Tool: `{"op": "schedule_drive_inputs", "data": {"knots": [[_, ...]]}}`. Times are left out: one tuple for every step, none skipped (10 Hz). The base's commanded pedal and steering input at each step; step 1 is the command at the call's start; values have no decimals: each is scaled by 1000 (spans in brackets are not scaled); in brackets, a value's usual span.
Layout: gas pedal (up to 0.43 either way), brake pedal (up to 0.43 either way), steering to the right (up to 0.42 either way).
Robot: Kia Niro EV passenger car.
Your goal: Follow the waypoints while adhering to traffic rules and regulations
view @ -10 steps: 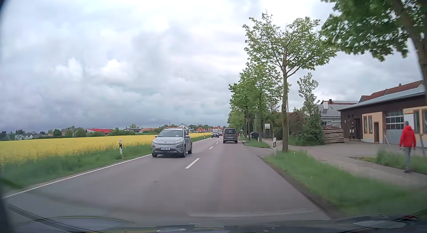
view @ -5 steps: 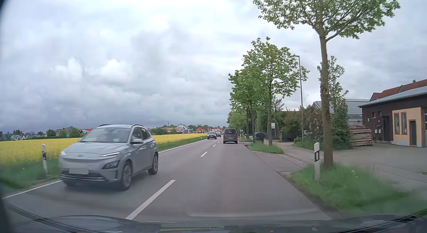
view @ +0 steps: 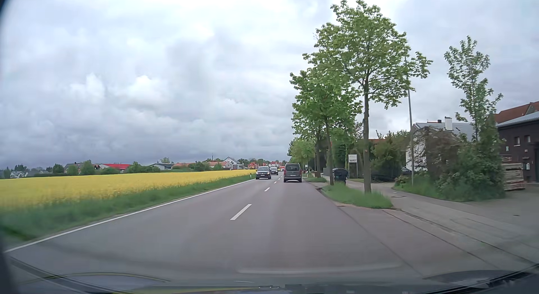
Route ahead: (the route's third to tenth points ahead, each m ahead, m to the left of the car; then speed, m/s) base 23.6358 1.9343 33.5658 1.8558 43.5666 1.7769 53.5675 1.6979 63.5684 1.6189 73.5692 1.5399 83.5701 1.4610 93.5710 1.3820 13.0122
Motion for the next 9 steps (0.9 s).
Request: {"op": "schedule_drive_inputs", "data": {"knots": [[110, 12, 1], [110, 12, 1], [110, 12, 1], [118, 12, 1], [118, 12, 1], [130, 12, 1], [150, 12, 3], [157, 12, 5], [169, 12, 6]]}}
